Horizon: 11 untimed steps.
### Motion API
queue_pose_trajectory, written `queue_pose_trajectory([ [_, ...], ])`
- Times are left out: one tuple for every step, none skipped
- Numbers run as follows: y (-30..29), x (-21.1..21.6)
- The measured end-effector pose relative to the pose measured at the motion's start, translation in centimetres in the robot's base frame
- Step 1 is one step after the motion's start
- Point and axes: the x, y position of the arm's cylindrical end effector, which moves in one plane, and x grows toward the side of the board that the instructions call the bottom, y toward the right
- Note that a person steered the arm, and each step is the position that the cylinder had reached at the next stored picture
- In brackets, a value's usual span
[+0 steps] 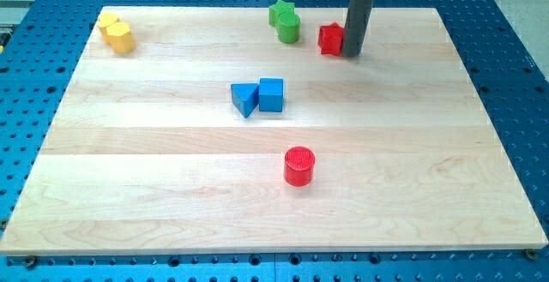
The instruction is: Place the red circle at the bottom right of the red star
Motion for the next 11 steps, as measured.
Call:
queue_pose_trajectory([
  [-2.9, 0.1],
  [-3.2, 0.4],
  [0.0, 5.1],
  [2.1, 16.7],
  [-2.4, 27.8],
  [-9.7, 27.5],
  [-10.2, 24.3],
  [-10.2, 19.2],
  [-10.0, 15.4],
  [-7.6, 11.1],
  [-5.7, 9.3],
])
